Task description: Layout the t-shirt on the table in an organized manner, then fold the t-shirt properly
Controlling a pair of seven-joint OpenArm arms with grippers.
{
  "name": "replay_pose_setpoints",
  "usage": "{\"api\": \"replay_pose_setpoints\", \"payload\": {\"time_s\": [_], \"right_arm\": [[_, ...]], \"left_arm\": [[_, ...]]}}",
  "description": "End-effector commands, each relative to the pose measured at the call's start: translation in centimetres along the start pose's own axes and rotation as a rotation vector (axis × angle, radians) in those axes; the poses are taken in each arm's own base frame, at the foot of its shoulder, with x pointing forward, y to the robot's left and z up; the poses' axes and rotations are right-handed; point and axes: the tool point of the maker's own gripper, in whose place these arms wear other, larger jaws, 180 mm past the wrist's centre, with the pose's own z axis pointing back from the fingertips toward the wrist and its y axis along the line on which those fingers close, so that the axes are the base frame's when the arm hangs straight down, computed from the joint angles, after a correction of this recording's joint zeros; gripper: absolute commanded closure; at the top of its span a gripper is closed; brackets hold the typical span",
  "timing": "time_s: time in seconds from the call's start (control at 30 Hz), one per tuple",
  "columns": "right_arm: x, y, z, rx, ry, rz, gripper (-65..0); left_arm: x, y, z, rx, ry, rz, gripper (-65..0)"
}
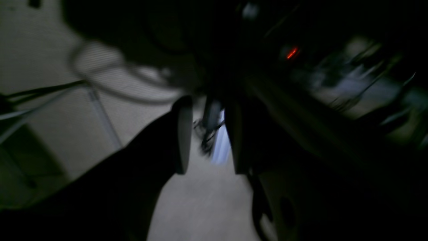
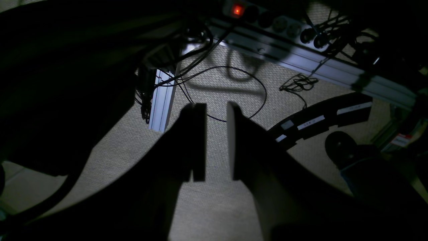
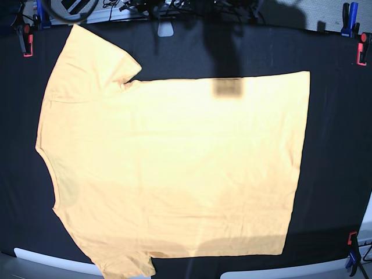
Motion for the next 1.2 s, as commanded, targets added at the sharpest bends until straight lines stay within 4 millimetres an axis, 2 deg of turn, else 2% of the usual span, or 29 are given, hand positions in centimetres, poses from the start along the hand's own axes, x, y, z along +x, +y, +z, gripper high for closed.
{"api": "replay_pose_setpoints", "payload": {"time_s": [0.0, 0.3, 0.73, 0.83, 0.97, 1.17], "right_arm": [[-0.1, 0.0, 0.0, 0.0, -0.004, 0.001, -10.7], [-0.3, -1.0, 0.0, -0.013, 0.001, -0.144, -10.7], [-0.7, -0.5, 0.1, 0.025, -0.005, -0.104, -10.6], [-1.3, -0.8, 0.1, 0.021, 0.003, -0.1, -10.7], [-1.9, -1.4, 0.4, 0.02, -0.005, -0.096, -10.6], [-3.5, -1.3, 1.6, 0.046, -0.008, -0.089, -10.6]], "left_arm": [[-0.7, -0.5, 0.2, -0.01, 0.007, 0.005, -18.7], [-0.4, -0.5, 0.2, -0.01, -0.009, 0.004, -18.7], [0.6, -0.6, 0.2, -0.016, -0.039, 0.002, -18.7], [0.6, -0.8, 0.6, -0.027, -0.06, -0.07, -18.7], [0.2, 0.3, 1.2, -0.015, -0.083, -0.068, -18.7], [-0.6, 3.5, 2.1, 0.025, -0.084, -0.091, -18.5]]}}
